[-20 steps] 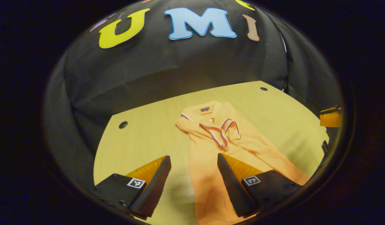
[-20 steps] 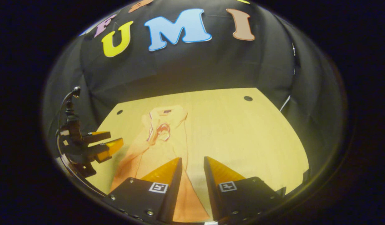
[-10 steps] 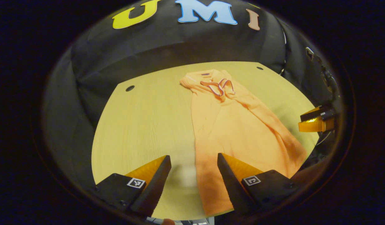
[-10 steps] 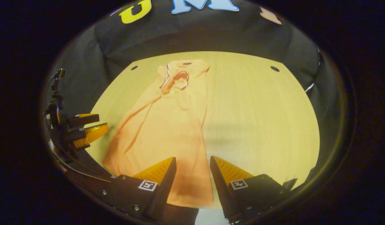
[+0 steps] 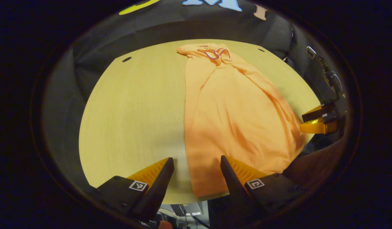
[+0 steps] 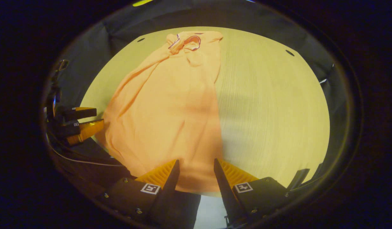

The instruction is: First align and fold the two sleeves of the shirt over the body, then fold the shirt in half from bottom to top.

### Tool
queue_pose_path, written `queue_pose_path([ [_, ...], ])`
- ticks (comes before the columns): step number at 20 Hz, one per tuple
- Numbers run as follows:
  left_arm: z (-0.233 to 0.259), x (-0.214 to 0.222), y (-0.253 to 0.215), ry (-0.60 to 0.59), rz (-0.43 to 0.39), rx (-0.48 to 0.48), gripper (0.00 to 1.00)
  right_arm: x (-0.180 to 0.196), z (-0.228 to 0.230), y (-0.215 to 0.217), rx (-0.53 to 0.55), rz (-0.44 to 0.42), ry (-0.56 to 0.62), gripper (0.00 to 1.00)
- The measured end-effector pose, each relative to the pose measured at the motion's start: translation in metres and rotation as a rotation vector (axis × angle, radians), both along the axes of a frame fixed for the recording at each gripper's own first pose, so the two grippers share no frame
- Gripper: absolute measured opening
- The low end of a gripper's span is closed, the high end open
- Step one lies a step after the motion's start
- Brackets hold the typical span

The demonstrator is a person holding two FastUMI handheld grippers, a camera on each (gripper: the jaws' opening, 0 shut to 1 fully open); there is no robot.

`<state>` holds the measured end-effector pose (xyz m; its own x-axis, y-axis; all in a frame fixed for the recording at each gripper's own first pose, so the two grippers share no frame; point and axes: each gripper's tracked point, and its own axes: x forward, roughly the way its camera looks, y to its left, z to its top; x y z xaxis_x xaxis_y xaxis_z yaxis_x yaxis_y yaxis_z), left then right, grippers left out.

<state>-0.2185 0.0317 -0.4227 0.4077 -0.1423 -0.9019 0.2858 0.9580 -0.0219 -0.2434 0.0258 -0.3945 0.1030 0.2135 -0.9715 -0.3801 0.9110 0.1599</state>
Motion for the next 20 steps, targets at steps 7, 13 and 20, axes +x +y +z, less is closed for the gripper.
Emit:
queue_pose_path([
  [7, -0.015, -0.01, -0.001, 0.054, -0.023, 0.045, 0.95, -0.022, -0.016, -0.014, -0.1, 0.051, 0.081, 0.7],
  [13, -0.017, -0.011, -0.002, 0.088, -0.031, 0.045, 0.95, -0.02, -0.02, -0.012, -0.168, 0.082, 0.154, 0.7],
  [20, -0.018, 0.001, -0.017, 0.08, -0.075, 0.025, 0.34, -0.014, -0.02, -0.006, -0.171, 0.075, 0.177, 0.3],
])
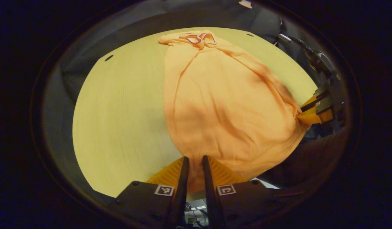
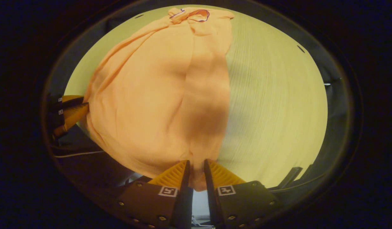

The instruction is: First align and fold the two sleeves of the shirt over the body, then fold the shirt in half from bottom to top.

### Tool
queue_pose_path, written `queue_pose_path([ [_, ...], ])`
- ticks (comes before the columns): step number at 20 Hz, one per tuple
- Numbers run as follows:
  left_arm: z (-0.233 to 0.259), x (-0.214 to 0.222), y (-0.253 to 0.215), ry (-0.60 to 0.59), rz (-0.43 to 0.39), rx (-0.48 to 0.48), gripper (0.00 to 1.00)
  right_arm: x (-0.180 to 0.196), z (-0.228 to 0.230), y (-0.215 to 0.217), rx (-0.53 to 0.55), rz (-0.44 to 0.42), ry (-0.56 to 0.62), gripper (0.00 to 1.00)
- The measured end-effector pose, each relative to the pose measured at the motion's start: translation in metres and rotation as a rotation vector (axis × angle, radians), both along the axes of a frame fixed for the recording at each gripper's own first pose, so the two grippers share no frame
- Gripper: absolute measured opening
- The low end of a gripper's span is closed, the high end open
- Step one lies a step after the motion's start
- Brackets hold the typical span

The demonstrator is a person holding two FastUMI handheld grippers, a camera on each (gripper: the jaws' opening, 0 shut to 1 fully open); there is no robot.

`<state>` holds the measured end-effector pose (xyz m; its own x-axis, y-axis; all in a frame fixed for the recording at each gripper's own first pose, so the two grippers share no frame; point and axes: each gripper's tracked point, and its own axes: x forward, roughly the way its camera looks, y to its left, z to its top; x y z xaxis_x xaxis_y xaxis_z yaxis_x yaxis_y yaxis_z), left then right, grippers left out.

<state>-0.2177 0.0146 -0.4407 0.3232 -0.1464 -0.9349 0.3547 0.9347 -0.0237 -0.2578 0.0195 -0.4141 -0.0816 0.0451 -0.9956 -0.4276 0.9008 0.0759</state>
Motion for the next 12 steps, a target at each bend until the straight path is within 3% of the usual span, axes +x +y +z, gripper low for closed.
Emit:
queue_pose_path([
  [1, 0.0, 0.0, 0.001, 0.0, 0.013, -0.006, 0.11, 0.0, 0.0, 0.0, 0.004, 0.006, 0.002, 0.08],
  [2, 0.001, 0.0, 0.0, 0.006, 0.014, -0.003, 0.07, 0.0, -0.002, 0.001, 0.008, 0.013, 0.004, 0.07],
  [4, 0.001, 0.0, -0.001, -0.002, -0.007, 0.018, 0.07, 0.003, 0.005, 0.001, 0.012, 0.005, -0.006, 0.06],
  [6, 0.0, 0.006, -0.004, -0.017, -0.011, 0.015, 0.06, 0.002, -0.001, 0.001, 0.018, 0.011, -0.02, 0.0],
  [12, 0.027, 0.036, -0.001, -0.084, 0.052, -0.02, 0.06, 0.018, 0.013, -0.002, 0.04, -0.056, -0.082, 0.0],
])
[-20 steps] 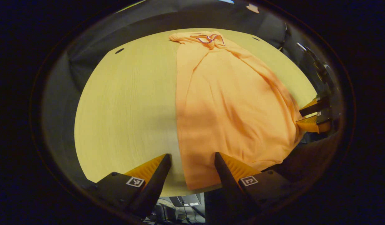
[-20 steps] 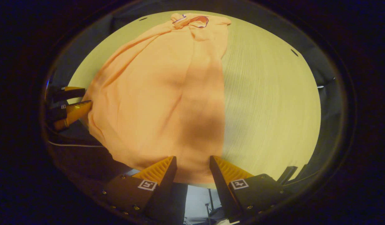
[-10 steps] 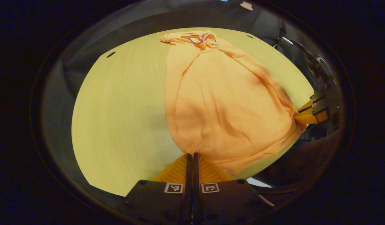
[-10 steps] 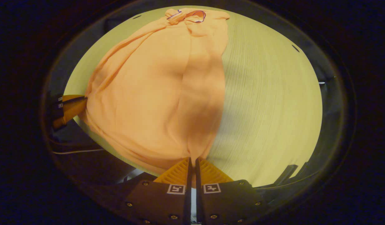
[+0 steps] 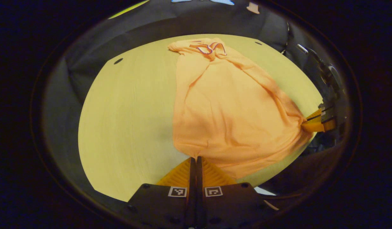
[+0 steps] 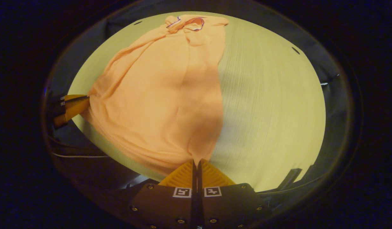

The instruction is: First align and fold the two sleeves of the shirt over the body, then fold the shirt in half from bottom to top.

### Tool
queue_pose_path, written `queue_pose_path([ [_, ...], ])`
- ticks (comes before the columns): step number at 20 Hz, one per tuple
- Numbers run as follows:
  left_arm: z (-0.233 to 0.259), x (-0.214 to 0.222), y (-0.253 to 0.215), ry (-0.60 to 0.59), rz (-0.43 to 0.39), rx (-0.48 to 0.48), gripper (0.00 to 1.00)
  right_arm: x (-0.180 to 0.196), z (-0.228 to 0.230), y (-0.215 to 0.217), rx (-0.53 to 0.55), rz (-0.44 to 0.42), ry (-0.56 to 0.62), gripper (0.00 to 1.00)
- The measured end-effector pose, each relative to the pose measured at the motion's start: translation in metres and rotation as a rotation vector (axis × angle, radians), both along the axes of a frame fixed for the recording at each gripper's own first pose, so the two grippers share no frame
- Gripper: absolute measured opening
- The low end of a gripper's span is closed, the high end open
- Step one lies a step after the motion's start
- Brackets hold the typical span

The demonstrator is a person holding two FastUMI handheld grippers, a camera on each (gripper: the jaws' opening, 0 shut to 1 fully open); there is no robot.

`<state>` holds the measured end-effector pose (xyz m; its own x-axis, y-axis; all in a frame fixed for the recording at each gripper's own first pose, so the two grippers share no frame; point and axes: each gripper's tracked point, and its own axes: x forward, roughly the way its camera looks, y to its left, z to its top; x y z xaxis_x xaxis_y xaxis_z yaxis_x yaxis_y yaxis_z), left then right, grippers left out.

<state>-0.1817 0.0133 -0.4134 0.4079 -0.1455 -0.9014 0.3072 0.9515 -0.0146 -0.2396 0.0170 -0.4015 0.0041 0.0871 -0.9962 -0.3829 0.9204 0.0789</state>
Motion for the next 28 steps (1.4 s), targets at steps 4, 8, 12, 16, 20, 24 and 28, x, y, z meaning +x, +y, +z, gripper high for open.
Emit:
queue_pose_path([
  [4, 0.025, 0.04, -0.005, -0.056, 0.043, -0.041, 0.06, 0.023, 0.013, 0.008, 0.043, -0.06, -0.029, 0.0],
  [8, 0.047, 0.079, -0.005, -0.118, 0.039, -0.046, 0.06, 0.059, 0.031, 0.016, 0.075, -0.084, -0.086, 0.0],
  [12, 0.066, 0.116, -0.003, -0.166, 0.054, -0.059, 0.06, 0.106, 0.049, 0.02, 0.102, -0.111, -0.16, 0.0],
  [16, 0.089, 0.156, 0.001, -0.212, 0.079, -0.078, 0.06, 0.154, 0.068, 0.022, 0.129, -0.137, -0.224, 0.0],
  [20, 0.115, 0.196, 0.005, -0.266, 0.113, -0.102, 0.06, 0.205, 0.091, 0.024, 0.158, -0.157, -0.295, 0.0],
  [24, 0.137, 0.239, 0.003, -0.318, 0.147, -0.134, 0.06, 0.256, 0.114, 0.029, 0.191, -0.182, -0.371, 0.0],
  [28, 0.153, 0.287, 0.002, -0.372, 0.175, -0.163, 0.06, 0.3, 0.133, 0.032, 0.216, -0.205, -0.442, 0.0],
])
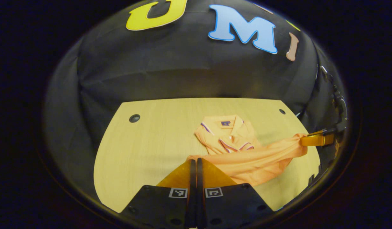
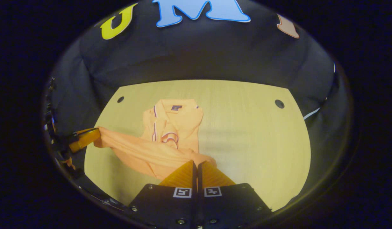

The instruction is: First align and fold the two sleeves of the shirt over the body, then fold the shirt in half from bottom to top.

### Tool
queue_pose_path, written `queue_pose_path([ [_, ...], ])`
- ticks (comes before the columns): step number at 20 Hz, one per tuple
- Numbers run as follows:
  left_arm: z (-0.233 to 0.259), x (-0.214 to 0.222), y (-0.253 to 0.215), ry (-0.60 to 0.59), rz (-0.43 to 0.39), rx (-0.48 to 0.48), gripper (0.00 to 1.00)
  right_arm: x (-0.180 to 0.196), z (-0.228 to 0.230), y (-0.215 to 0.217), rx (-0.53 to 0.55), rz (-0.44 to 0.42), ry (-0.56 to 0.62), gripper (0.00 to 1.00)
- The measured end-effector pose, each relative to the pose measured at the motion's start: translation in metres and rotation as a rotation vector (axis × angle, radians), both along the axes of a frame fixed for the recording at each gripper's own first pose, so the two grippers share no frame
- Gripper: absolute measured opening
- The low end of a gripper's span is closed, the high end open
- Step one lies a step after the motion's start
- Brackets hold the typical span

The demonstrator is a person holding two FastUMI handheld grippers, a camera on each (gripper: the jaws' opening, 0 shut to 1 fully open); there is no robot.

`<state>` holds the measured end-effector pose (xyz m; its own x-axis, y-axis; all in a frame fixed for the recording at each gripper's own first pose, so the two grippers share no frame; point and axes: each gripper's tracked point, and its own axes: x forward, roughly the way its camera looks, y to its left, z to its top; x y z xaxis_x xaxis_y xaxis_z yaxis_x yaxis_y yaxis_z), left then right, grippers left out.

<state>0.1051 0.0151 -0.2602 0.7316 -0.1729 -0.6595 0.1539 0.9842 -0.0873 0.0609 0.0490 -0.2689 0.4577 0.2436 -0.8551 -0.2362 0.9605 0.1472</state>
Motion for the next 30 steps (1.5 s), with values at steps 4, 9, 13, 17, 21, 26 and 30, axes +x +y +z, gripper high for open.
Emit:
queue_pose_path([
  [4, 0.014, 0.052, -0.003, -0.053, 0.026, -0.016, 0.06, 0.051, 0.009, 0.005, 0.03, -0.037, -0.06, 0.0],
  [9, 0.021, 0.115, -0.005, -0.105, 0.042, -0.037, 0.06, 0.101, 0.013, 0.01, 0.049, -0.064, -0.123, 0.0],
  [13, 0.011, 0.153, -0.01, -0.133, 0.033, -0.03, 0.05, 0.141, 0.003, 0.012, 0.03, -0.056, -0.182, 0.0],
  [17, -0.014, 0.184, -0.019, -0.138, 0.023, -0.029, 0.05, 0.164, -0.025, 0.012, 0.04, -0.068, -0.184, 0.0],
  [21, -0.046, 0.211, -0.021, -0.141, 0.027, -0.031, 0.05, 0.191, -0.061, 0.01, 0.04, -0.073, -0.192, 0.0],
  [26, -0.089, 0.244, -0.019, -0.155, 0.022, -0.013, 0.05, 0.217, -0.113, 0.016, 0.05, -0.084, -0.189, 0.0],
  [30, -0.128, 0.257, -0.017, -0.128, 0.035, -0.003, 0.05, 0.228, -0.144, 0.023, 0.047, -0.083, -0.186, 0.0],
])
